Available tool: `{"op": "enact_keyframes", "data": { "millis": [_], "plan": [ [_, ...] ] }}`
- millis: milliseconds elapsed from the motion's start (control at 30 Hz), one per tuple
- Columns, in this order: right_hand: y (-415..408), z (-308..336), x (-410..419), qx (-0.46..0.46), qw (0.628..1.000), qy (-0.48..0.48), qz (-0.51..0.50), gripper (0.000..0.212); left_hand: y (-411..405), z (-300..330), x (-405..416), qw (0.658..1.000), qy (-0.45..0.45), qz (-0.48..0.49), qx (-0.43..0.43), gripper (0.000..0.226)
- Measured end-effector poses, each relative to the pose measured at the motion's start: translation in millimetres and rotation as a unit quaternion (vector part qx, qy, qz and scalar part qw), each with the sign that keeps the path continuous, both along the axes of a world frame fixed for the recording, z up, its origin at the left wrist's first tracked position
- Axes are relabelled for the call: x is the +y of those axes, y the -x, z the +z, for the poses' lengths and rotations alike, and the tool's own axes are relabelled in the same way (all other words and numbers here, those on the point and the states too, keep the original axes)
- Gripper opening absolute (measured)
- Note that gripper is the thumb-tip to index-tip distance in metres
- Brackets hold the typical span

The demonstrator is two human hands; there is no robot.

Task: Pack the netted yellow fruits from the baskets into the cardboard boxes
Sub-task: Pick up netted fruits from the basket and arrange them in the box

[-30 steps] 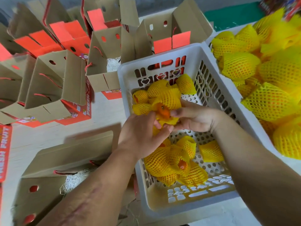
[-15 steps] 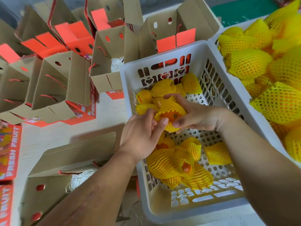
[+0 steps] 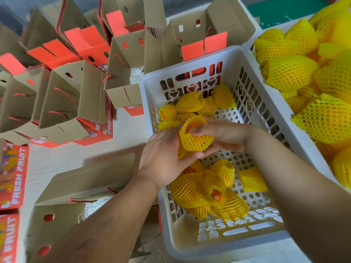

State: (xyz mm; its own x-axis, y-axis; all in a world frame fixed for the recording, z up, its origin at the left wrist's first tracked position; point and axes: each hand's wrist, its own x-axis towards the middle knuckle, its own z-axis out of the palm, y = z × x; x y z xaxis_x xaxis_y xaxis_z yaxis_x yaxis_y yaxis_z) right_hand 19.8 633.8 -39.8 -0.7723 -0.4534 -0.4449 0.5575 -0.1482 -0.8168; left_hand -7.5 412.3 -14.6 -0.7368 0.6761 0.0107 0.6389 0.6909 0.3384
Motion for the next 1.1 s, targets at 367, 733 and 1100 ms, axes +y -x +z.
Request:
{"op": "enact_keyframes", "data": {
  "millis": [367, 733, 1100],
  "plan": [
    [4, -46, 15, 0.064, 0.765, -0.641, 0.000, 0.083, -5, 1, 1, 0.999, 0.004, 0.012, 0.038, 0.074],
    [-6, -95, -6, 0.059, 0.783, -0.619, -0.014, 0.092, -4, 1, 0, 0.999, -0.002, -0.006, 0.040, 0.087],
    [-59, 41, -55, 0.107, 0.831, -0.471, -0.276, 0.042, -30, 23, -21, 0.910, -0.330, 0.059, -0.244, 0.058]
  ]
}}
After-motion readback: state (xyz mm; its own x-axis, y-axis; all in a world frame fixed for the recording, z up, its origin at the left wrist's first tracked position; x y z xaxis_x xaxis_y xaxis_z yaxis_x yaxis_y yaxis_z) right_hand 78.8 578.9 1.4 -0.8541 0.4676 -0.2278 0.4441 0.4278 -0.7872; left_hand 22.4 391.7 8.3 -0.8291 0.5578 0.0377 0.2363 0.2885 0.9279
